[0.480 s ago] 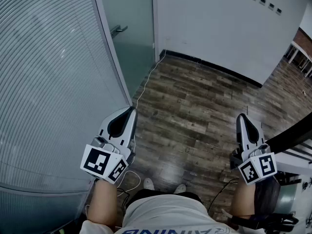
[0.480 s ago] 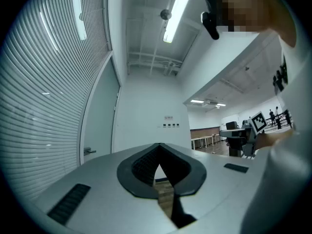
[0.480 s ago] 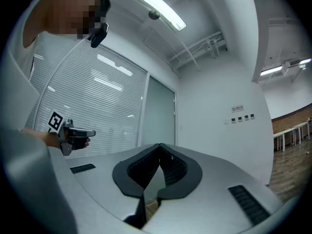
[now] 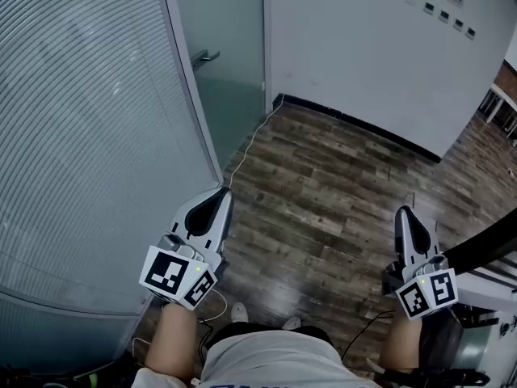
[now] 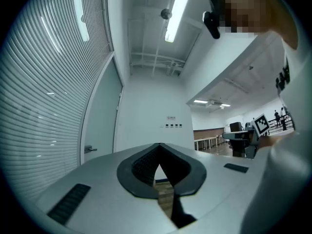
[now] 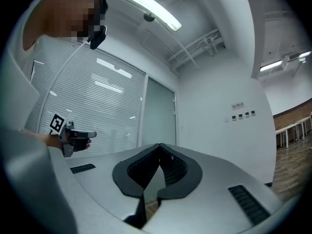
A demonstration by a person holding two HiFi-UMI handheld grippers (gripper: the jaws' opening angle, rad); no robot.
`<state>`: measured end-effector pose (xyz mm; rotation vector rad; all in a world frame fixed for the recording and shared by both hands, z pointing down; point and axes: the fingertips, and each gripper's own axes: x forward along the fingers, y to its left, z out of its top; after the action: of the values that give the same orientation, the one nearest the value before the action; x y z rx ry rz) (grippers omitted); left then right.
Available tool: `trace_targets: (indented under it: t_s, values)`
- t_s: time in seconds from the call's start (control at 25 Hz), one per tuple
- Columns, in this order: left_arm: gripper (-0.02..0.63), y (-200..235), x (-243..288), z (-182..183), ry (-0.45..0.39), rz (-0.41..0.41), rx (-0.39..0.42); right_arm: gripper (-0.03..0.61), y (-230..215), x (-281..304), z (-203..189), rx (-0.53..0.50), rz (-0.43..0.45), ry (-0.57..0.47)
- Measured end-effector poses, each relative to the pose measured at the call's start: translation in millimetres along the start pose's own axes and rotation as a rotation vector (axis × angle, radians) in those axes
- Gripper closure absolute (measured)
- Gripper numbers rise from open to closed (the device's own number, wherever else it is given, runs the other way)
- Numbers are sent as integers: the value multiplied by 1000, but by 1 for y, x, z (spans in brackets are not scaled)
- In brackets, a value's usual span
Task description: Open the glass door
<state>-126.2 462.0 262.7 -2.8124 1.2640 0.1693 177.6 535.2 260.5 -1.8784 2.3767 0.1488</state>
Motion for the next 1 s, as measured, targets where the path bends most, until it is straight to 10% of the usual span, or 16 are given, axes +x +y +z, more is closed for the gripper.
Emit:
trace_targets:
  t_s: [1.0]
  values:
    - [615,20,150,-30,6,46,-27,577,-102,96,-54,8,134,84]
